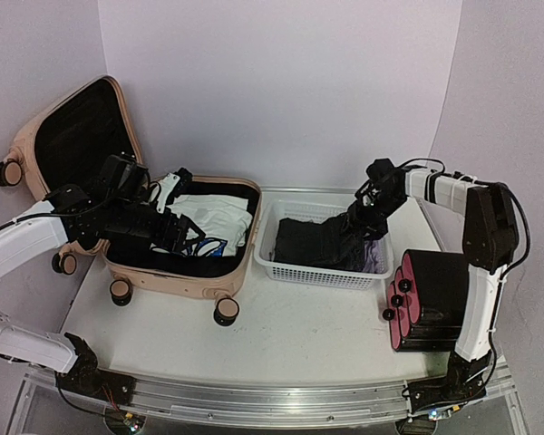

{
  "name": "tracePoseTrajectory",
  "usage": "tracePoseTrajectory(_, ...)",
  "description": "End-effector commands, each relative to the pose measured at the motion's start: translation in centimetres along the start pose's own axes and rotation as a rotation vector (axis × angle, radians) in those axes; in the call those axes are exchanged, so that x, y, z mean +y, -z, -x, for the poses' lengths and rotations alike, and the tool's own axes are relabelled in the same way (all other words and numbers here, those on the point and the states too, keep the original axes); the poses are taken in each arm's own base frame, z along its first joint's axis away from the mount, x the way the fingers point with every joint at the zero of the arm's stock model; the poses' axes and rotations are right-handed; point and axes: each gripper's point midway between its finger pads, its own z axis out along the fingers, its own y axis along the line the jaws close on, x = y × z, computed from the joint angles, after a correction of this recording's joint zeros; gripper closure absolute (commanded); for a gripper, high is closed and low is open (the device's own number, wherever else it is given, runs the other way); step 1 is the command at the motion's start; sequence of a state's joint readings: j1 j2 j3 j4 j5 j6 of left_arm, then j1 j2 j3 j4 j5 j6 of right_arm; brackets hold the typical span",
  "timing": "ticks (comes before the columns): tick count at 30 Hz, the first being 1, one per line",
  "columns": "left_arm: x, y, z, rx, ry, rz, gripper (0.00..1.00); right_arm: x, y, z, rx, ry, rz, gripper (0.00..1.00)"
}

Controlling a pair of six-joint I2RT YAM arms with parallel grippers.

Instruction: Open, take out, and arrange the luggage

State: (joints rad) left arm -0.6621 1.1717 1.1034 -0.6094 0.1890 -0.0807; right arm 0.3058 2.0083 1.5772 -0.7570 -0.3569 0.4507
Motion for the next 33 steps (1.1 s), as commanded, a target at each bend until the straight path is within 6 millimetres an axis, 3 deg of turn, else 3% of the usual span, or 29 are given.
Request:
tracePoseTrajectory(1,-0.2,0.5,1.3,-0.050,-0.002,-0.008,0.21,-1.6,7.8,-1.2,-0.032,0.233,-0.365,0.34)
tracePoseTrajectory(4,0.2,-0.2,1.1,-0.029,-0.003,0.010,0.21,-0.5,12.0,-1.2,-0.102,0.365,-0.537,0.25)
tracePoseTrajectory(6,0.5,-0.9,0.8,-0.012,0.003,0.020,0.21,0.6,12.5,-1.9,-0.098,0.413,-0.560,0.25)
tracePoseTrajectory(10,1.1,-2.3,0.6,0.023,0.030,0.038,0.21,5.8,8.2,-4.8,0.000,0.400,-0.235,0.26)
tracePoseTrajectory(12,1.4,-3.1,0.4,0.040,0.053,0.051,0.21,6.7,6.1,-5.1,0.012,0.366,-0.144,0.32)
tracePoseTrajectory(16,2.0,-4.1,0.0,0.065,0.093,0.077,0.20,3.6,2.2,-5.5,0.064,0.270,-0.162,0.53)
tracePoseTrajectory(19,2.6,-4.5,-0.4,0.075,0.113,0.108,0.18,-0.4,-0.8,-6.9,0.118,0.245,-0.278,0.57)
tracePoseTrajectory(21,3.1,-4.9,-0.4,0.092,0.115,0.128,0.17,-1.8,-1.6,-7.5,0.145,0.235,-0.334,0.61)
tracePoseTrajectory(23,3.3,-5.6,-0.3,0.119,0.101,0.137,0.17,-1.4,-0.8,-7.6,0.148,0.241,-0.332,0.62)
tracePoseTrajectory(26,4.3,-7.8,-0.4,0.188,0.062,0.176,0.16,1.5,2.3,-6.5,0.056,0.283,-0.279,0.59)
tracePoseTrajectory(29,5.4,-10.3,-0.5,0.277,0.025,0.211,0.16,4.9,6.5,-5.8,-0.042,0.313,-0.178,0.49)
tracePoseTrajectory(33,6.7,-11.9,0.3,0.305,0.020,0.259,0.17,7.5,10.4,-6.6,-0.102,0.328,-0.052,0.32)
